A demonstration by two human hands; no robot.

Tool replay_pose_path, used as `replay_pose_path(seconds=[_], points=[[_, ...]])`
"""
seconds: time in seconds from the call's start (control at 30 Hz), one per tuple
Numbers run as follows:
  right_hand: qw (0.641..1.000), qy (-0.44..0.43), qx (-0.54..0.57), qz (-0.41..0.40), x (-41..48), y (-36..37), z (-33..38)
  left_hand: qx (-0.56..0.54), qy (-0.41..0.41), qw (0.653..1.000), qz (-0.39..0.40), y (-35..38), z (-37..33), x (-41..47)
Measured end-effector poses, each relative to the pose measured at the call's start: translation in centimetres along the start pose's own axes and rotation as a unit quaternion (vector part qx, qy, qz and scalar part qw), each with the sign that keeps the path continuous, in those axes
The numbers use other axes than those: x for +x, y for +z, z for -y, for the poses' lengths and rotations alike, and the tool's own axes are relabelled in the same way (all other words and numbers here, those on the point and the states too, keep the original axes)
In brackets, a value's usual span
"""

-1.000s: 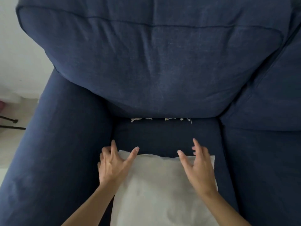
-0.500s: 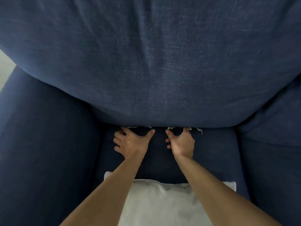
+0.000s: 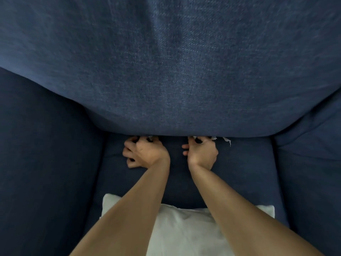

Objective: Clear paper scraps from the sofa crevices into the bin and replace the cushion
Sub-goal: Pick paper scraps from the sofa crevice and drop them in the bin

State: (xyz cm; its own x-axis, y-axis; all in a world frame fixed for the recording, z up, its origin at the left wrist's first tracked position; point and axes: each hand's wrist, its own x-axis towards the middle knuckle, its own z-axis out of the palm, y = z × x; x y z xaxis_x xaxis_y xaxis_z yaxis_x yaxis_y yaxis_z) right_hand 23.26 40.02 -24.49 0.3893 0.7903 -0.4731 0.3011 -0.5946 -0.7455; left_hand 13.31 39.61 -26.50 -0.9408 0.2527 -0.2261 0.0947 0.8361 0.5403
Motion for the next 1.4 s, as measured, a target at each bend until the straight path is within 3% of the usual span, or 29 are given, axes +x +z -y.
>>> replay_pose_path(seconds=[0.2, 0.5, 0.77, 0.93, 1.1, 1.4], points=[[0.999, -0.028, -0.011, 0.017, -2.3, -1.5, 0.9, -0.05, 0.012, 0.997, 0.055, -3.4, 0.4, -0.3], [0.989, -0.134, -0.014, 0.059, -10.9, -4.4, 5.9, -0.118, 0.096, 0.985, 0.08, -16.7, 0.9, 0.3], [0.925, -0.328, -0.07, 0.178, -24.6, -0.1, 13.4, -0.18, 0.17, 0.967, 0.05, -36.0, 3.2, 5.5], [0.872, -0.389, -0.112, 0.275, -37.2, 5.6, 13.6, -0.178, 0.131, 0.975, -0.019, -48.4, 13.0, 10.4], [0.799, -0.451, -0.174, 0.358, -50.4, 12.0, 9.2, -0.145, 0.072, 0.983, -0.091, -58.1, 27.8, 12.7], [0.671, -0.516, -0.25, 0.47, -67.4, 17.9, -4.0, -0.118, -0.073, 0.98, -0.144, -64.7, 52.0, 9.0]])
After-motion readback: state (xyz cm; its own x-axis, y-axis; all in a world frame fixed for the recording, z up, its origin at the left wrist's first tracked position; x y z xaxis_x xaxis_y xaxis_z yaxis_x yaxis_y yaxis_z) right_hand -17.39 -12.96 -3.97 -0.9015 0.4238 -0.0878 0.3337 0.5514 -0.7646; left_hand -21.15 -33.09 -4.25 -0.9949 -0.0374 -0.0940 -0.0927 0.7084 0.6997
